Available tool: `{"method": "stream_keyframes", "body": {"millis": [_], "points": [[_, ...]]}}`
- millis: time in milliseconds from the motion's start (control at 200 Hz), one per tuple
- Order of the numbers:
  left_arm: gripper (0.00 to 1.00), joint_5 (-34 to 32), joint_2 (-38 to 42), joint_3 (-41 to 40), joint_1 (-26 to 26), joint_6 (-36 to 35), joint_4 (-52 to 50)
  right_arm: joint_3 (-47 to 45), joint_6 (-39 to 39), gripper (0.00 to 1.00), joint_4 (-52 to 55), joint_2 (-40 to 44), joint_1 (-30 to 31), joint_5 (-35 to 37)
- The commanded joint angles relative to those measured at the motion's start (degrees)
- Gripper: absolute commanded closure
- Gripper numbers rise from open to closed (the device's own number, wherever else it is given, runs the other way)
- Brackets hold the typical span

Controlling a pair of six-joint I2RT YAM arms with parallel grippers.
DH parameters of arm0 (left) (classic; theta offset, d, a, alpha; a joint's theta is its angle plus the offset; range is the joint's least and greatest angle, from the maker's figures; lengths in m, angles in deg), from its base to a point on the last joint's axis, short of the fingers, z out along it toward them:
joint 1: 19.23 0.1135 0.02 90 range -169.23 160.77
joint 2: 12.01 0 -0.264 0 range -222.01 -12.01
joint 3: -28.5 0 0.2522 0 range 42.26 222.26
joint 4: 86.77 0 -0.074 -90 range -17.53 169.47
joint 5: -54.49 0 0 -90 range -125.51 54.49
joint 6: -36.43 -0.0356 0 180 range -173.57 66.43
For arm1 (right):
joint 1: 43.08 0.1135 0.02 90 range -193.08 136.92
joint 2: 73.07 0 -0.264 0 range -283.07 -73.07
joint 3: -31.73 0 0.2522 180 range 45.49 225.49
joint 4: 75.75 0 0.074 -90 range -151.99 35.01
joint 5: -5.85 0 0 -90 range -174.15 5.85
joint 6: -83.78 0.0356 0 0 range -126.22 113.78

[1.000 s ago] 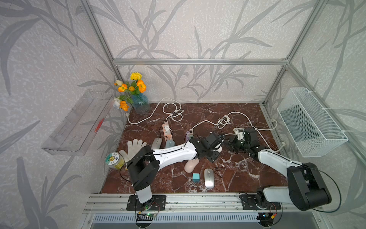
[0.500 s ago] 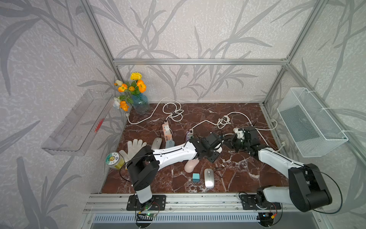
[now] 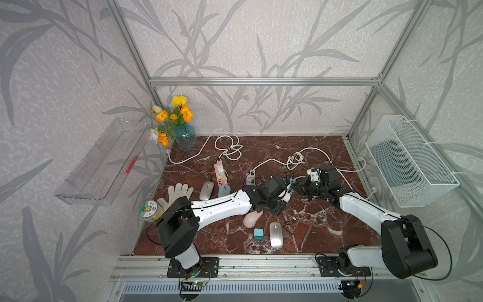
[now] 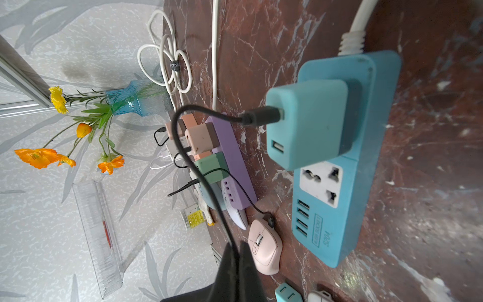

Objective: Unplug the wireless mouse
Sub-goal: Remove the power cord from the mouse, then place the mouse at the center of the board.

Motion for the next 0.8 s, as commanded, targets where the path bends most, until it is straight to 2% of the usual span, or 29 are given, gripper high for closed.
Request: {"method": "stream_keyframes", "body": {"millis": [0,245,410,795], "points": [[1.0,3.0,1.8,-2.7,-1.4,2.1,-7.7,2.0,0.5,1.0,-2.1,-0.3,-1.7,7.6],[1.0,3.0,2.1,-3.9,-2.8,4.4,-7.8,1.3,1.3,1.0,-2.2,0.8,-1.8,10.8],[1.0,1.4,2.8,-2.8,-2.8,4.1,-9.3,1.8,0.5,1.0,-2.1,0.6,-1.7,9.8],[1.0,-1.2,2.8,-0.2,-3.3,11.2,-10.0,3.0,-7.8,1.0,5.5,2.9,0.2,8.9]]}}
